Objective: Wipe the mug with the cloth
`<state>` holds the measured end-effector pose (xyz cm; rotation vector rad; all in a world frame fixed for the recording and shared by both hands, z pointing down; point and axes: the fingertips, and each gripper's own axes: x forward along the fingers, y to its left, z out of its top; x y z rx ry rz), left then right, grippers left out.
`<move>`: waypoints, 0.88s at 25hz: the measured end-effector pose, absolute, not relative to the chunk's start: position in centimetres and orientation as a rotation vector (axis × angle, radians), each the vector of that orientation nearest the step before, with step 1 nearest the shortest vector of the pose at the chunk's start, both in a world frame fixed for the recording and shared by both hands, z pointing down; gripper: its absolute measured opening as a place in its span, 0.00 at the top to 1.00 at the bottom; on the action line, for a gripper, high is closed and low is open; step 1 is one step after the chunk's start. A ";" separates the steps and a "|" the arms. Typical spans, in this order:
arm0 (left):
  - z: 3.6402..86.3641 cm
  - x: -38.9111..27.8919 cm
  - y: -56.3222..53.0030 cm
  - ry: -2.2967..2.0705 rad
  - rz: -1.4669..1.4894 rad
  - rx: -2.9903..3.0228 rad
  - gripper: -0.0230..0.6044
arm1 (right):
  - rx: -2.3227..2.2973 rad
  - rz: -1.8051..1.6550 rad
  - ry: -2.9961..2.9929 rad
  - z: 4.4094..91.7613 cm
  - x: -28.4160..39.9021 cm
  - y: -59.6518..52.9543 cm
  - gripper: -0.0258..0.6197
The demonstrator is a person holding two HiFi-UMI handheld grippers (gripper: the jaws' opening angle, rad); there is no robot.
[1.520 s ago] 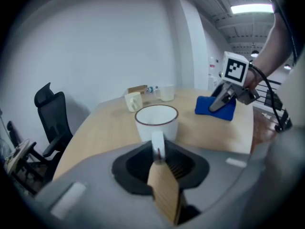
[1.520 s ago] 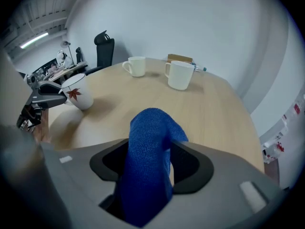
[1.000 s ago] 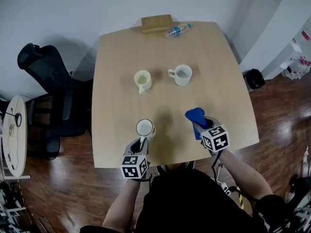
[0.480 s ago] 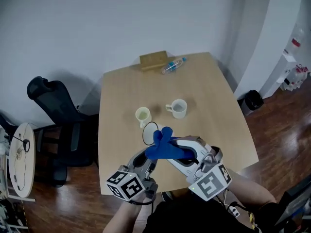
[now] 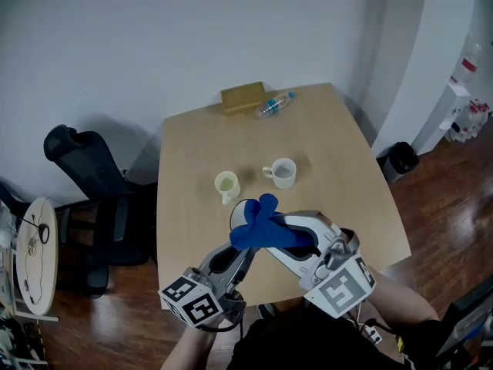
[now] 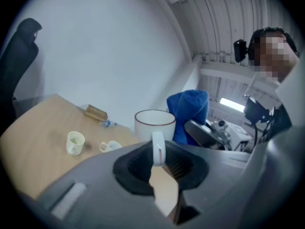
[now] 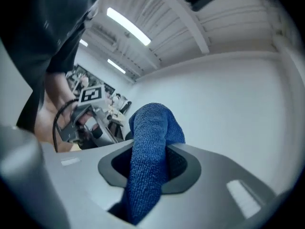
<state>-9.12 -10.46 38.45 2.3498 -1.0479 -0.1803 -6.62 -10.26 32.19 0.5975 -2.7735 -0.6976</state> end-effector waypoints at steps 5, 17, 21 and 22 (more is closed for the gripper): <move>36.6 -8.5 -7.7 -0.782 -0.158 2.492 0.86 | 0.296 0.208 -3.179 30.2 -4.0 -12.0 0.78; 31.0 -3.2 2.0 0.031 -0.201 2.738 0.86 | -1.121 1.566 -2.931 30.8 -4.1 -7.2 0.78; 30.3 -2.4 3.1 0.122 -0.249 2.742 0.86 | -1.328 1.712 -2.797 30.7 -5.3 -4.7 0.78; 30.3 -2.4 3.2 0.126 -0.257 2.740 0.86 | -1.343 1.733 -2.777 30.8 -5.5 -4.4 0.78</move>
